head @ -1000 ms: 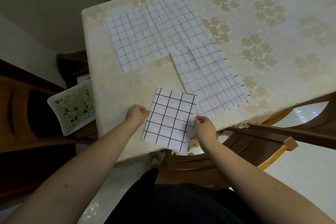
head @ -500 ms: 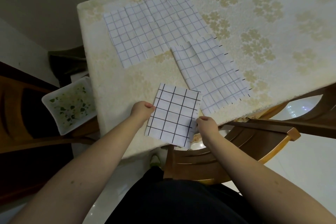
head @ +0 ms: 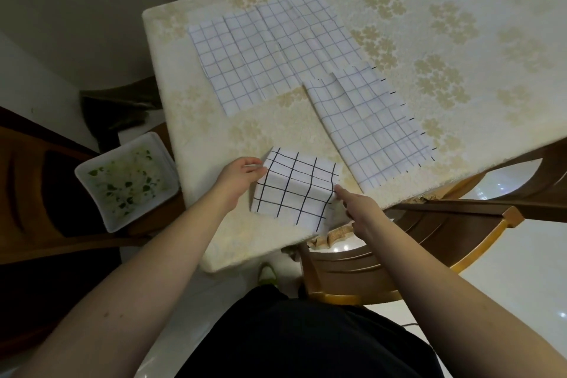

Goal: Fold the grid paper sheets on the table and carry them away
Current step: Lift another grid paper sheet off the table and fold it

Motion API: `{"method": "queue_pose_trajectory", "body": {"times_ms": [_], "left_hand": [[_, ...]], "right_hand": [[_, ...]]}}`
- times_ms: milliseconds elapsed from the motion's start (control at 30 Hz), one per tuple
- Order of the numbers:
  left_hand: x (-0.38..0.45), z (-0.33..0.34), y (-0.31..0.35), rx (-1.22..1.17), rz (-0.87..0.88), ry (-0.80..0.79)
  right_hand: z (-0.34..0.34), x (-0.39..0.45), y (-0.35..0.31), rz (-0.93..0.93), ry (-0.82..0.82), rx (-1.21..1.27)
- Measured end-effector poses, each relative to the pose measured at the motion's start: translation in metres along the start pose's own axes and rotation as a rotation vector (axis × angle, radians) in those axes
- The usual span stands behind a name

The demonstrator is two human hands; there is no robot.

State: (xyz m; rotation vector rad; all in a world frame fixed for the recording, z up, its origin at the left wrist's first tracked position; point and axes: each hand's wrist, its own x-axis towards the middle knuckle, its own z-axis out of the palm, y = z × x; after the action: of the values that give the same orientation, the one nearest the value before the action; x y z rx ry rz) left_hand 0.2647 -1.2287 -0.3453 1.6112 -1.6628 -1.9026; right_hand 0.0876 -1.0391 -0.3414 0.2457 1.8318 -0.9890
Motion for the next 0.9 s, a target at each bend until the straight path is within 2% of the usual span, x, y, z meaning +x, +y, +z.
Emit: {"method": "queue_pose_trajectory", "body": {"times_ms": [200,333,433,500,600,700,800,900], "left_hand": [[-0.003,-0.026,0.031,0.034,0.126,0.079],[-0.007,-0.039,0.045,0.029,0.267,0.162],[-0.015,-0.046,0.046,-0.016,0.377,0.205],[-0.02,-0.05,0.037,-0.051,0.384,0.2],[-0.017,-0.052,0.006,-0.031,0.271,0.165],[-0.009,-0.049,-0.037,0.066,0.09,0.176],[-0.007,-0.046,-0.065,-0.031,-0.054,0.202],[-0.009,-0.044,-0.071,-0.129,-0.111,0.23]], "right_hand": [[0.017,-0.02,-0.024,-0.123,-0.036,-0.062],[0.035,-0.032,-0.038,-0.28,-0.043,-0.023],[0.044,-0.04,-0.038,-0.417,-0.06,0.012],[0.048,-0.039,-0.031,-0.444,-0.058,0.007],[0.052,-0.028,-0.009,-0.39,-0.057,-0.029],[0.053,-0.013,0.018,-0.255,-0.061,-0.07],[0.055,-0.002,0.037,-0.146,-0.041,-0.043],[0.056,0.003,0.042,-0.096,-0.006,0.032]]}}
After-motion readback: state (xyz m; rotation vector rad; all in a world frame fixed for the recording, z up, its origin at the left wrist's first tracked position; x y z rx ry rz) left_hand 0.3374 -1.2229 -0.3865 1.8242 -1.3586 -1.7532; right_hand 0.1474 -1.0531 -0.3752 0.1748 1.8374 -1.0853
